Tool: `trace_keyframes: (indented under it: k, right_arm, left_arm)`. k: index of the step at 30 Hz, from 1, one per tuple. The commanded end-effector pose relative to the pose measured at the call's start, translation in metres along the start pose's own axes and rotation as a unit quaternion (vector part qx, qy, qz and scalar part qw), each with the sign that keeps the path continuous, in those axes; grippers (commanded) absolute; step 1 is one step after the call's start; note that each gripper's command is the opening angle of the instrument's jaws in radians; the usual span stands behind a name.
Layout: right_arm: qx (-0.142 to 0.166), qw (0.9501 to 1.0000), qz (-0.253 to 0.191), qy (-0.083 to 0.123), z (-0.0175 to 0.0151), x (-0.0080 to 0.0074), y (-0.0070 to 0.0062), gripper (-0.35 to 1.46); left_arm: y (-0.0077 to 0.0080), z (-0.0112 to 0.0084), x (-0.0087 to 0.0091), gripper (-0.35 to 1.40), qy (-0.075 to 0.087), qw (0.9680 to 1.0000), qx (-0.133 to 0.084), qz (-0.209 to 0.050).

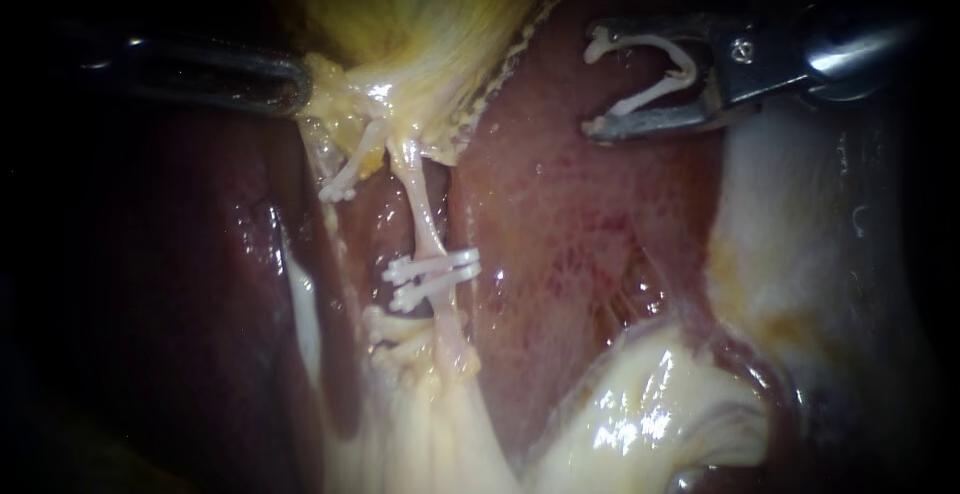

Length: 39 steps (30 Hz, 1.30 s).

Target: Clipping third clip right tube

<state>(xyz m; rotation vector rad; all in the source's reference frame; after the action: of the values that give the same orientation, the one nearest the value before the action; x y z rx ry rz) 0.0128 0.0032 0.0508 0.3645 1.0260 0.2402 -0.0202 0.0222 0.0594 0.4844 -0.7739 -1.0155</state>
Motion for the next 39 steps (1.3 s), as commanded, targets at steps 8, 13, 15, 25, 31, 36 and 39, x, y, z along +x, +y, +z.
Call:
trace_keyframes:
  k: [8, 13, 15, 25, 31, 36, 39]
  right_arm:
    - [0.032, 0.9967, 0.074, 0.0, 0.0035, -0.0003, -0.0019, 0.5]
    - [0.048, 0.9933, 0.105, -0.002, 0.0057, -0.001, -0.0028, 0.49]
    - [0.053, 0.9919, 0.115, -0.004, 0.0065, -0.0012, -0.003, 0.49]
    - [0.08, 0.9852, 0.151, -0.008, 0.01, -0.0018, -0.004, 0.49]
    - [0.093, 0.9814, 0.167, -0.008, 0.0121, -0.0023, -0.0044, 0.49]
    - [0.106, 0.9761, 0.189, 0.006, 0.0137, -0.0024, -0.0045, 0.49]
    - [0.12, 0.9704, 0.209, 0.022, 0.0151, -0.0026, -0.0045, 0.49]
  left_arm:
    - [-0.0003, -0.0001, 0.0, -0.35, 0.0, 1.0, -0.001, 0.0]
    - [-0.0003, -0.0001, 0.0, -0.35, 0.0, 1.0, -0.001, 0.0]
    - [-0.0004, -0.0001, 0.0001, -0.35, 0.0, 1.0, -0.001, 0.0]
    - [-0.0005, -0.0002, 0.0001, -0.35, 0.0, 1.0, -0.001, 0.0]
    - [-0.0005, -0.0002, 0.0001, -0.35, 0.0, 1.0, -0.001, 0.0]
    - [-0.0005, -0.0001, 0.0001, -0.35, -0.001, 1.0, -0.001, 0.0]
    - [-0.0005, -0.0001, 0.0001, -0.35, -0.001, 1.0, -0.001, 0.0]
